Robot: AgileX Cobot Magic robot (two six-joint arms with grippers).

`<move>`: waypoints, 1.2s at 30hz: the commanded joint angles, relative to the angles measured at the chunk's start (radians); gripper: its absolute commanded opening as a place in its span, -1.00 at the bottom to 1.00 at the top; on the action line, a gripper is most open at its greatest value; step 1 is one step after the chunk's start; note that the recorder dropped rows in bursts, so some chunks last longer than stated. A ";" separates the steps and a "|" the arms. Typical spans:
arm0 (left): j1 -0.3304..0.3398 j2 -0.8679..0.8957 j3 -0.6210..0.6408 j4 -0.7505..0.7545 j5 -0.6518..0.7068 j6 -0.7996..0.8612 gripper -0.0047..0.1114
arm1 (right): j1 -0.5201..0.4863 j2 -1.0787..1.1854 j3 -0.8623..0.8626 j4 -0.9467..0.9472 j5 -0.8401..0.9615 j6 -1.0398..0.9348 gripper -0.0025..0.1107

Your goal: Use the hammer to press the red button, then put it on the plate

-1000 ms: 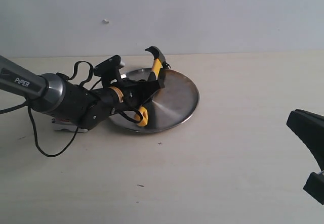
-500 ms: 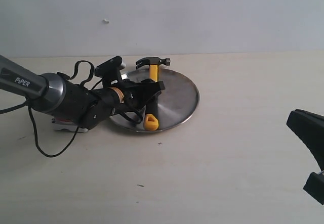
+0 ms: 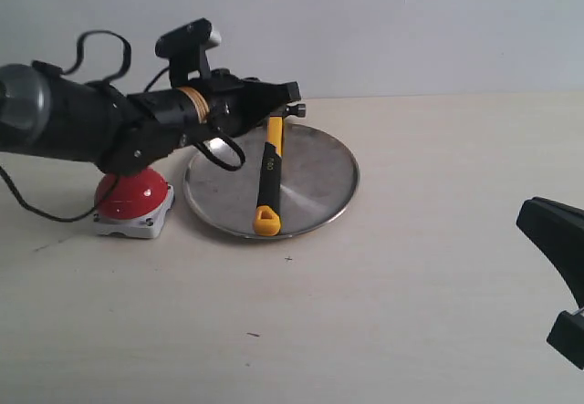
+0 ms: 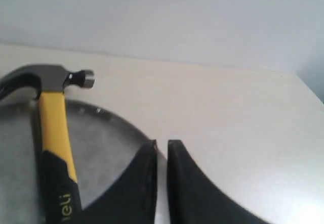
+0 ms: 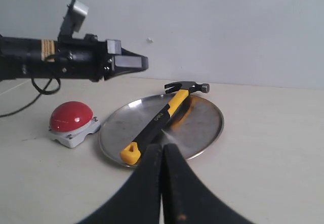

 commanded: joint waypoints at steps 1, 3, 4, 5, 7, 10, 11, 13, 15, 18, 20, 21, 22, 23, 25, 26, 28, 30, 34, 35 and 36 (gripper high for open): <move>-0.005 -0.156 0.039 0.124 0.100 0.027 -0.92 | 0.001 -0.006 0.005 -0.006 0.000 -0.009 -0.96; -0.005 -0.228 0.065 0.127 0.158 0.081 -0.92 | 0.001 -0.006 0.005 -0.006 0.018 -0.009 -0.96; -0.005 -0.257 0.079 0.127 0.181 0.110 -0.92 | 0.001 -0.006 0.005 -0.006 0.023 -0.009 -0.96; -0.005 -0.294 0.095 0.127 0.216 0.148 -0.92 | 0.001 -0.006 0.005 -0.008 0.023 -0.007 -0.96; -0.005 -0.359 0.128 0.127 0.290 0.212 -0.92 | 0.001 -0.006 0.005 -0.008 0.023 -0.007 -0.96; -0.005 -0.458 0.188 0.127 0.394 0.300 -0.92 | 0.001 -0.006 0.005 -0.008 0.023 -0.007 -0.96; -0.005 -0.493 0.215 0.127 0.408 0.317 -0.92 | 0.001 -0.006 0.005 -0.007 0.023 -0.005 -0.96; -0.005 -0.571 0.277 0.127 0.422 0.338 -0.92 | 0.001 -0.006 0.005 -0.007 0.023 -0.005 -0.96; -0.005 -0.634 0.338 0.127 0.408 0.342 -0.92 | 0.001 -0.006 0.005 -0.007 0.023 -0.005 -0.96; -0.005 -0.736 0.443 0.127 0.362 0.342 -0.92 | 0.001 -0.006 0.005 -0.007 0.023 -0.005 -0.96; -0.005 -0.803 0.504 0.127 0.342 0.345 -0.92 | 0.001 -0.006 0.005 -0.001 0.023 -0.005 -0.96; -0.005 -0.842 0.537 0.127 0.335 0.345 -0.92 | 0.001 -0.006 0.005 0.002 0.023 -0.005 -0.96; -0.001 -0.877 0.569 0.127 0.323 0.345 -0.92 | 0.001 -0.006 0.005 0.002 0.023 -0.005 -0.96; 0.004 -0.914 0.596 0.127 0.307 0.345 -0.92 | 0.001 -0.006 0.005 0.002 0.023 -0.005 -0.96; 0.023 -0.982 0.666 0.122 0.257 0.345 -0.92 | 0.001 -0.006 0.005 0.002 0.023 -0.005 -0.96; 0.033 -1.009 0.694 0.120 0.234 0.345 -0.92 | 0.001 -0.006 0.005 0.002 0.023 -0.005 -0.96; 0.061 -1.072 0.760 0.118 0.182 0.345 -0.92 | 0.001 -0.006 0.005 0.002 0.023 -0.005 -0.96; 0.094 -1.125 0.814 0.118 0.157 0.346 -0.92 | 0.001 -0.006 0.005 0.002 0.023 -0.005 -0.96; 0.161 -1.249 0.888 0.115 0.150 0.348 -0.92 | 0.001 -0.006 0.005 0.002 0.023 -0.005 -0.96; 0.178 -1.276 0.901 0.115 0.150 0.344 -0.92 | 0.001 -0.006 0.005 0.002 0.023 -0.005 -0.96; 0.201 -1.309 0.919 0.115 0.147 0.341 -0.92 | 0.001 -0.006 0.005 0.002 0.023 -0.005 -0.96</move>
